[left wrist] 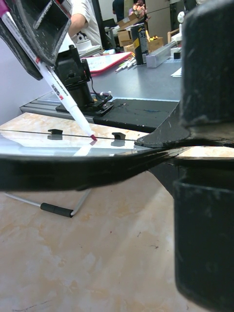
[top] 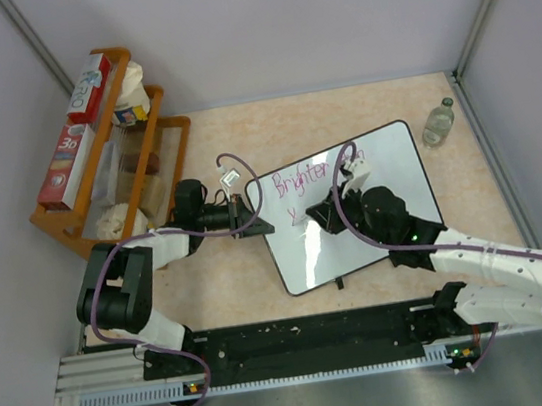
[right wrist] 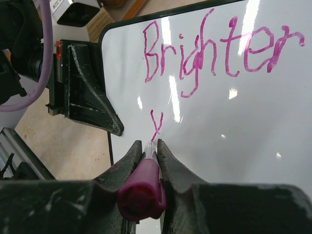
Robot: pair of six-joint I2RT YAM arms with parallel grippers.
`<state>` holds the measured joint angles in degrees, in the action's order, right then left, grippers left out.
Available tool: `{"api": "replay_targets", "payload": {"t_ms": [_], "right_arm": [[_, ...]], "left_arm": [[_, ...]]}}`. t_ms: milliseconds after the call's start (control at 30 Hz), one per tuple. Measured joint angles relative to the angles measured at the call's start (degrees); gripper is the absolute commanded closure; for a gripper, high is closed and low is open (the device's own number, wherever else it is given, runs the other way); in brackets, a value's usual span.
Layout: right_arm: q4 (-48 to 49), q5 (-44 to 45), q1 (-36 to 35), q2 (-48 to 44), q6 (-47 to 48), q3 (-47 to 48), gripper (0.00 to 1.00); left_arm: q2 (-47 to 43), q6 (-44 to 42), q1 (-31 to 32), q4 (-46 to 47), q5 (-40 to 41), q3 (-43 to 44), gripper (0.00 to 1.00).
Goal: Write a sentence on the whiteboard
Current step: Write with the whiteboard marker on the whiteboard.
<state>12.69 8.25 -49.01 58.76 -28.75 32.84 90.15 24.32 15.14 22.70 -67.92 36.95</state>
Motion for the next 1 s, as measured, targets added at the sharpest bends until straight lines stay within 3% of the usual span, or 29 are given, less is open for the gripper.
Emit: {"api": "replay_targets", "payload": {"t_ms": [567,1000], "right_arm": [[2.4,-4.0,0.1,0.2,-3.0,-1.4,1.0],[2.6,-4.9,5.4,-1.3,-2.7,-0.6,1.0]], "left_arm": [[0.0,0.0,0.0,0.1,-0.2,0.0,1.0],[0.0,0.0,0.0,0.2,-0.2,0.0,1.0]]}}
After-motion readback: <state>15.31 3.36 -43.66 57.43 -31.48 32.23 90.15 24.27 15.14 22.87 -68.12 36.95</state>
